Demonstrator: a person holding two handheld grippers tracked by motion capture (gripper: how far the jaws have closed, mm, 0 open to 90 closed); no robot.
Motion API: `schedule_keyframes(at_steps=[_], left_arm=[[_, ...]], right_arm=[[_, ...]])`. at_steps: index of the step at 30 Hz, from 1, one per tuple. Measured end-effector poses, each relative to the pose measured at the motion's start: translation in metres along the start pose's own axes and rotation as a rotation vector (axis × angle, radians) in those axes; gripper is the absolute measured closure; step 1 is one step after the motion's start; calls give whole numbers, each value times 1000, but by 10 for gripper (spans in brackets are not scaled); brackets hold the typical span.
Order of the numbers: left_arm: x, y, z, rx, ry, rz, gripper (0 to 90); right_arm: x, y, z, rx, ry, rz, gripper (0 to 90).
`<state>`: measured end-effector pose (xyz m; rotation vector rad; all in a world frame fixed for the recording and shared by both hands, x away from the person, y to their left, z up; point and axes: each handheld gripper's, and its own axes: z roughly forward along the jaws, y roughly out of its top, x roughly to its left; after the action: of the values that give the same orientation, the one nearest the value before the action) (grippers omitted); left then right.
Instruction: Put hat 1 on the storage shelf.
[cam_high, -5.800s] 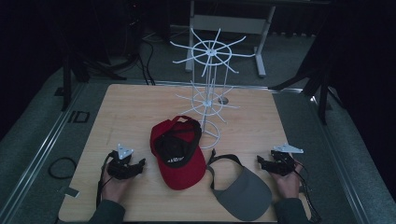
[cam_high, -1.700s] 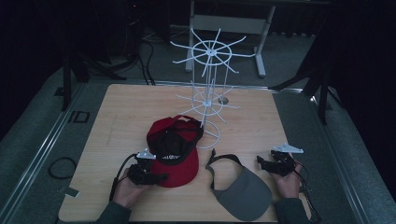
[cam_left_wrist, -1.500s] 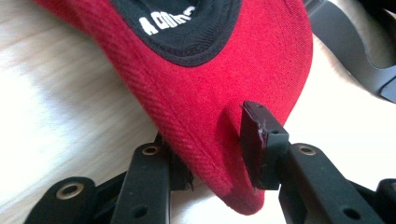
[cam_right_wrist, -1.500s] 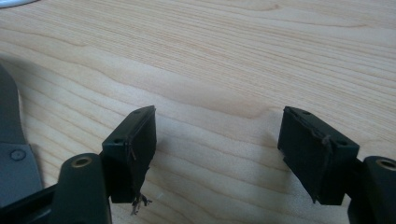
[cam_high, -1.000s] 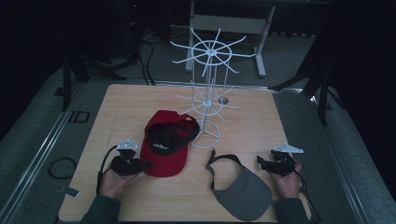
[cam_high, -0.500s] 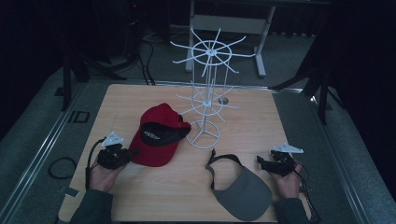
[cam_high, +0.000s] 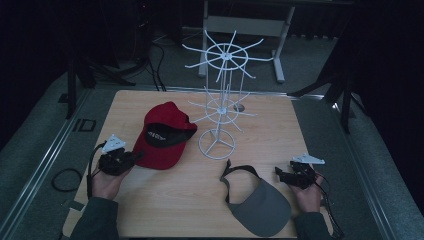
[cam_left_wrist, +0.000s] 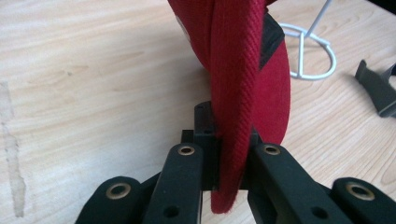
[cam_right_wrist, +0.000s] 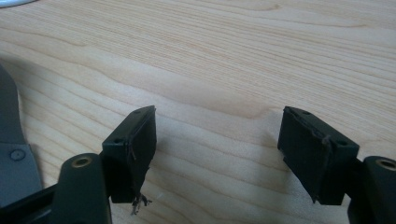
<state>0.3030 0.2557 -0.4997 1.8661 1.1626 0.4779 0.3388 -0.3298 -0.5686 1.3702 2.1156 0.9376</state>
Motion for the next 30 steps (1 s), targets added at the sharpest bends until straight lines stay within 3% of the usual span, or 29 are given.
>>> schedule_keyframes(at_steps=[30], left_arm=[[9,37,-20,-120,49,1,862]], right_arm=[[0,0,0,0,0,0,280]])
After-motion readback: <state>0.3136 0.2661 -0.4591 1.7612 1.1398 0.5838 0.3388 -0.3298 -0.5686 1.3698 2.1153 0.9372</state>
